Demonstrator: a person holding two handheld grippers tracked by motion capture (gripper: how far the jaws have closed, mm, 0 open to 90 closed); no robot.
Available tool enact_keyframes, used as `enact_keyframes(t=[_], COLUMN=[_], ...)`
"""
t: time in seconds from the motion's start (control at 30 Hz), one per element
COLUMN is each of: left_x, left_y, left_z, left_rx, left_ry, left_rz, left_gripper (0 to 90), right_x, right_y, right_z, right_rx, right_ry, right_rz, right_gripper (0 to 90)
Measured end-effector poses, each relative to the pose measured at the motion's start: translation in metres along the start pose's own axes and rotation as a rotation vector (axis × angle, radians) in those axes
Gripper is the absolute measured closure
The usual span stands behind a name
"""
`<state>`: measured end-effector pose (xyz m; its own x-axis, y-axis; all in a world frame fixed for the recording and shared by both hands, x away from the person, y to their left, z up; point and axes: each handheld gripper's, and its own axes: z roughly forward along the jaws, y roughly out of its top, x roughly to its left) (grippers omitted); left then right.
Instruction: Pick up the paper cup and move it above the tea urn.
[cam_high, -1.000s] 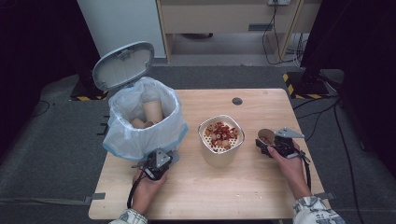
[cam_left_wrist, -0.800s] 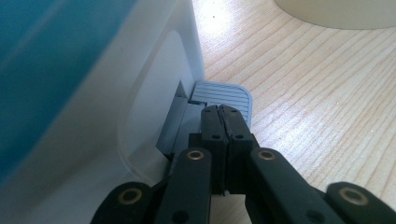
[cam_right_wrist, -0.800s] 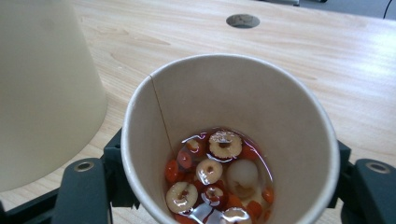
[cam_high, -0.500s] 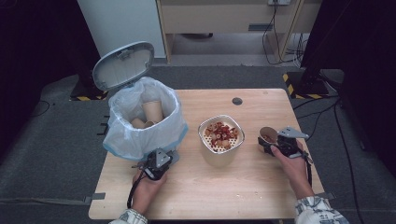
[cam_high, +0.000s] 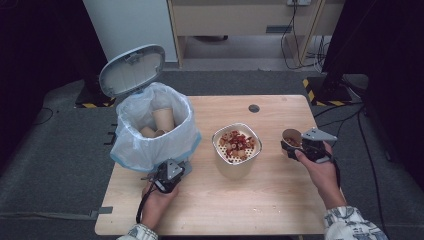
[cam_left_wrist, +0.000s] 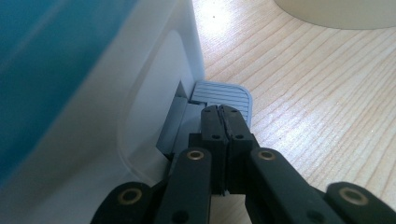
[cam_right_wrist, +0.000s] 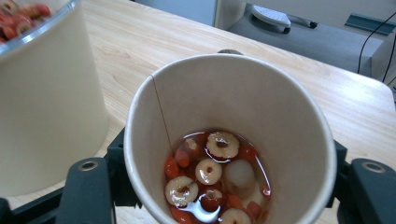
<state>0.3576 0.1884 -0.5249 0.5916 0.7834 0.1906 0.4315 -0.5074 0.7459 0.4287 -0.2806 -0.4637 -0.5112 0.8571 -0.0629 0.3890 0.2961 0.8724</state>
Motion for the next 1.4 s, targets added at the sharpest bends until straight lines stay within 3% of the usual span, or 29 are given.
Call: enact_keyframes(t=[0.57, 1.13, 1.4], left_x=[-0.001, -0.001, -0.001], left_y=[0.0, 0.0, 0.0], left_z=[0.0, 0.0, 0.0], left_rx=[-0.002, -0.001, -0.002], left_ry=[0.007, 0.005, 0.005], left_rz=[0.006, 0.003, 0.003], left_gripper=[88.2, 88.2, 88.2], right_x=[0.005, 0.012, 0.012], right_y=[0.052, 0.086, 0.096], right_z=[-0.01, -0.002, 0.0], right_rx=[-0.008, -0.031, -0.036], right_ry=[-0.005, -0.019, -0.018], right_rz=[-0.106, -0.164, -0.16], right_gripper=[32.7, 33.7, 33.7])
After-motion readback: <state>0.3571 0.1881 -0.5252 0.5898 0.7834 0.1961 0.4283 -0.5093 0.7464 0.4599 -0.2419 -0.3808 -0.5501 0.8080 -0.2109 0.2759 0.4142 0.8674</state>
